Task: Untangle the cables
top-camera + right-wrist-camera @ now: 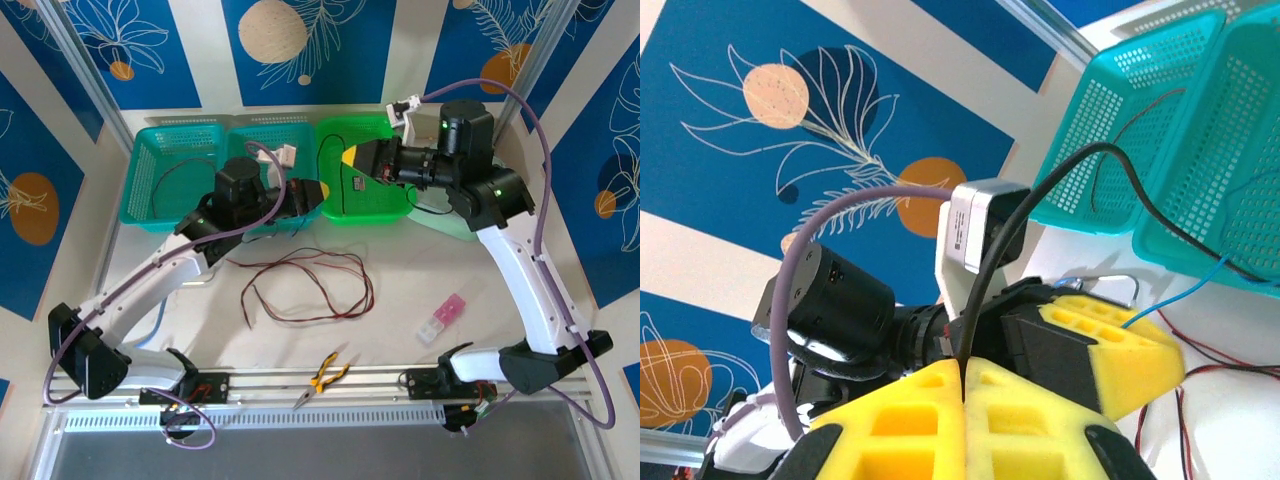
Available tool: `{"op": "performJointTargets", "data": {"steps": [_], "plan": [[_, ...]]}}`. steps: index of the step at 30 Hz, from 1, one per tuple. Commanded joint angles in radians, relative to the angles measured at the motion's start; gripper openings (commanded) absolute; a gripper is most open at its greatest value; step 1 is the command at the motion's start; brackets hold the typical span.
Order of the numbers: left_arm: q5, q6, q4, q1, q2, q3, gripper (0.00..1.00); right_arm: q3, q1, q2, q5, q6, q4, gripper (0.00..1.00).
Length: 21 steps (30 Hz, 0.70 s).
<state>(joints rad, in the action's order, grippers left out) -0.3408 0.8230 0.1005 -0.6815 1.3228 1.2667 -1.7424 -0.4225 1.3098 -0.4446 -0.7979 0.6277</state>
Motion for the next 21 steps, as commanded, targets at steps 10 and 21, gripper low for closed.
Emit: {"op": "performJointTargets", "data": {"steps": [10,21], "plan": [[0.047,-0.153,0.301,0.016,-0.109,0.087,0.0,0.099,0.113,-0.117,0.048,-0.07,-0.125,0.0],[-0.039,-0.216,0.499,0.211,-0.197,0.088,0.0,0.164,0.306,-0.216,0.108,-0.142,-0.189,0.0]]}}
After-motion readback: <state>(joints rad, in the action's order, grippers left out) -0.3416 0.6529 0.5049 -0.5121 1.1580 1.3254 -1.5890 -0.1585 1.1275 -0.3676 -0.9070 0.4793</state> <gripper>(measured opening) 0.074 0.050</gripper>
